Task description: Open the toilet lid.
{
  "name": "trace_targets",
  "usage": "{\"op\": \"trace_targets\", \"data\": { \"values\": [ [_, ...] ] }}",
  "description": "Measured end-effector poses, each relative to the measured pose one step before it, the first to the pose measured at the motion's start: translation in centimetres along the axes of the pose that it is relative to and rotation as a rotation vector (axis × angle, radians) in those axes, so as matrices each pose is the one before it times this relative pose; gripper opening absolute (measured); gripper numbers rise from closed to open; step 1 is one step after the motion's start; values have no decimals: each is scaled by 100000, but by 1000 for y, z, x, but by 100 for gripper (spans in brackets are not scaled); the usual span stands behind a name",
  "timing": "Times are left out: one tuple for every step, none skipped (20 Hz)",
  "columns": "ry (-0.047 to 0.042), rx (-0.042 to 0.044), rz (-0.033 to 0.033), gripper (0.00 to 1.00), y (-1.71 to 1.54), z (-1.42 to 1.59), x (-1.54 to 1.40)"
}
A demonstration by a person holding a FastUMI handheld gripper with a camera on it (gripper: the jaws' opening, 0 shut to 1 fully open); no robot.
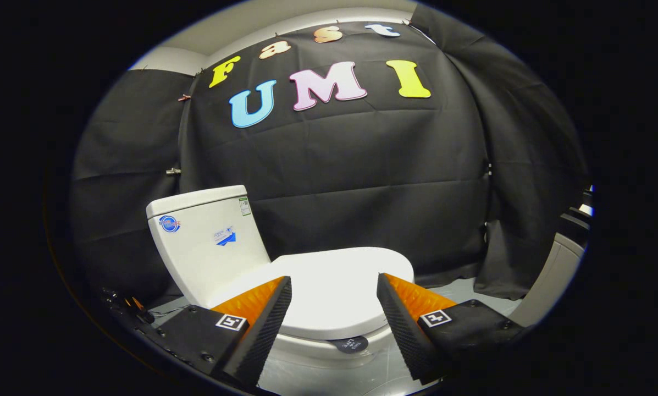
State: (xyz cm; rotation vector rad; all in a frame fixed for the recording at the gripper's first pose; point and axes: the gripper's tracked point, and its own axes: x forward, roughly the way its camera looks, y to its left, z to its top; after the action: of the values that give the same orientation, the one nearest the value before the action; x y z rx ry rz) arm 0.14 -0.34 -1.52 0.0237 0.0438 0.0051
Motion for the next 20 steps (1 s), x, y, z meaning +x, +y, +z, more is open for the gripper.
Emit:
{"op": "trace_targets", "data": {
  "values": [
    [409, -121, -280, 99, -105, -196, 17],
    [556, 414, -49, 99, -146, -180, -18],
    [729, 725, -312, 99, -164, -200, -8],
    [829, 894, -492, 99, -212, -327, 72],
    [1231, 1102, -426, 99, -235, -394, 61],
    [1045, 1068, -664, 99, -249, -377, 25],
    [1054, 901, -618, 99, -410, -381, 111],
    [960, 1177, -659, 99, -297, -388, 24],
    [1004, 1431, -498, 99, -384, -359, 87],
    [1022, 1479, -627, 99, -312, -345, 43],
    [1229, 1182, -686, 99, -344, -490, 143],
    [1101, 459, -774, 99, -335, -606, 23],
    [1226, 273, -1197, 99, -452, -577, 17],
    [1124, 989, -424, 99, -362, -382, 112],
    [1035, 802, -364, 99, -328, -457, 143],
    [991, 415, -823, 99, -340, -500, 67],
    [1295, 415, -563, 99, -374, -604, 93],
    [1488, 843, -645, 99, -392, -591, 129],
    [1443, 1130, -793, 99, -433, -564, 162],
    [1556, 957, -1059, 99, -474, -542, 102]
  ]
}}
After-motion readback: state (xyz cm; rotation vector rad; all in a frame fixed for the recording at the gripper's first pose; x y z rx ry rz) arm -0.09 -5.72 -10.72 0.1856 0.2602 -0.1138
